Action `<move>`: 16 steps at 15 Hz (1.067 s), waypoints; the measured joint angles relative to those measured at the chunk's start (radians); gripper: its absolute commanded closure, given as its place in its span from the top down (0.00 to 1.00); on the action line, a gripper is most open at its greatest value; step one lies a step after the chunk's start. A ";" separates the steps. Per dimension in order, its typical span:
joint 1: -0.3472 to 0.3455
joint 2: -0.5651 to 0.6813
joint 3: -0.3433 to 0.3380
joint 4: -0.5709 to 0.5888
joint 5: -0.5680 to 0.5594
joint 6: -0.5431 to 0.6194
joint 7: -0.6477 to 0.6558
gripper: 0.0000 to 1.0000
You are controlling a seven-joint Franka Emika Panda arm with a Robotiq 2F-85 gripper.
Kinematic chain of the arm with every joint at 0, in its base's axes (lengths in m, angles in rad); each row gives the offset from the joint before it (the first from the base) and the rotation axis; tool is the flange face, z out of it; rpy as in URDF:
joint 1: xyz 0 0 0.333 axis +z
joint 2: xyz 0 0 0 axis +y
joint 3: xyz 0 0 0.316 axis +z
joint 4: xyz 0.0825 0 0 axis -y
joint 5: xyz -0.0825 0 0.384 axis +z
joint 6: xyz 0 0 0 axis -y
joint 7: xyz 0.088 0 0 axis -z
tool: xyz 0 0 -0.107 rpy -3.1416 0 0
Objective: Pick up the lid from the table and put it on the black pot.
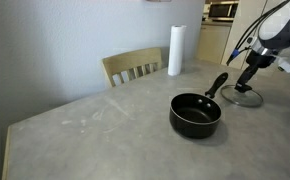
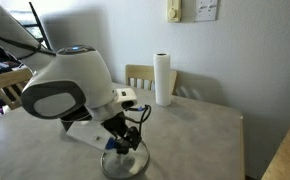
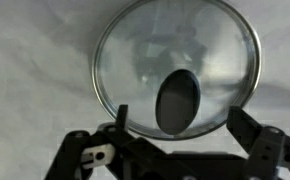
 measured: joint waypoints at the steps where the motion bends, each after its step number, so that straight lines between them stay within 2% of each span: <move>1: 0.011 0.011 -0.011 0.007 -0.004 0.007 0.014 0.91; 2: 0.021 0.024 -0.023 0.014 -0.007 0.010 0.028 0.73; 7: 0.002 0.058 -0.030 0.041 -0.232 0.019 0.262 0.38; 10: 0.002 0.058 -0.040 0.051 -0.320 0.019 0.368 0.16; 11: 0.003 0.057 -0.044 0.054 -0.339 0.018 0.393 0.12; 16: 0.015 0.038 -0.066 0.056 -0.413 0.003 0.477 0.12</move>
